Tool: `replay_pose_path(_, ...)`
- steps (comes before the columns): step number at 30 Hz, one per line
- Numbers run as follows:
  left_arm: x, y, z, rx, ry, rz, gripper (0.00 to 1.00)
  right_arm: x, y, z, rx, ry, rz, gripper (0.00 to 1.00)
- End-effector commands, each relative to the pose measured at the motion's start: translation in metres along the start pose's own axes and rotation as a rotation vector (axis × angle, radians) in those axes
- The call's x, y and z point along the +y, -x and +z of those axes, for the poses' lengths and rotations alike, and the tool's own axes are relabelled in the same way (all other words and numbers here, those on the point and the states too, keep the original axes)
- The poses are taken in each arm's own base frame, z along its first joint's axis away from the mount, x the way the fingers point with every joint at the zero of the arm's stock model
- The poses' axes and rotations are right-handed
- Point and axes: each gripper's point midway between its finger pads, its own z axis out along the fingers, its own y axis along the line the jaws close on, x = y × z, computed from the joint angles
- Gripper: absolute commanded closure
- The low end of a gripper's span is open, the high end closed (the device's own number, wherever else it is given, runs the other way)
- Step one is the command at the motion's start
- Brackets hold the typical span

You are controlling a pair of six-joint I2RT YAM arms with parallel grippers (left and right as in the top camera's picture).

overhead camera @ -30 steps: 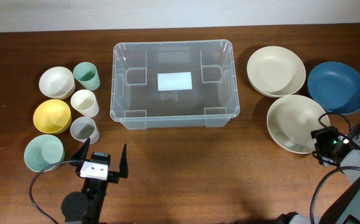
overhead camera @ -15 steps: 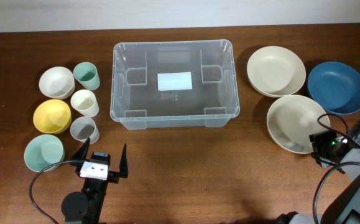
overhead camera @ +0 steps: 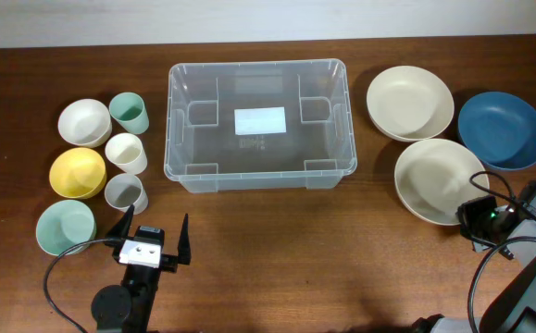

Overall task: Pack container
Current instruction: 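Close the right gripper on the front cream bowl's rim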

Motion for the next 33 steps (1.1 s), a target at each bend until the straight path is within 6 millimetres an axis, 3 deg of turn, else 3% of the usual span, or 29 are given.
replay_pose_path(1, 0.0, -0.001, 0.0, 0.0, 0.003, 0.013, 0.0, -0.005, -0.008, 0.002, 0.035, -0.01, 0.015, 0.94)
replay_pose_path(12, 0.0, -0.001, 0.0, 0.0, 0.003, 0.013, 0.0, -0.006, -0.021, -0.01, 0.109, -0.044, 0.042, 0.96)
replay_pose_path(22, 0.0, -0.001, 0.0, 0.0, 0.003, 0.013, 0.0, 0.031, -0.029, -0.042, 0.189, 0.074, 0.004, 0.96)
replay_pose_path(28, 0.0, -0.001, 0.0, 0.0, 0.003, 0.013, 0.0, 0.04, -0.03, -0.058, 0.186, 0.09, -0.016, 0.96)
replay_pose_path(33, 0.0, 0.0, 0.0, 0.0, 0.003, 0.013, 0.0, 0.062, -0.027, -0.076, 0.161, 0.181, -0.052, 0.96)
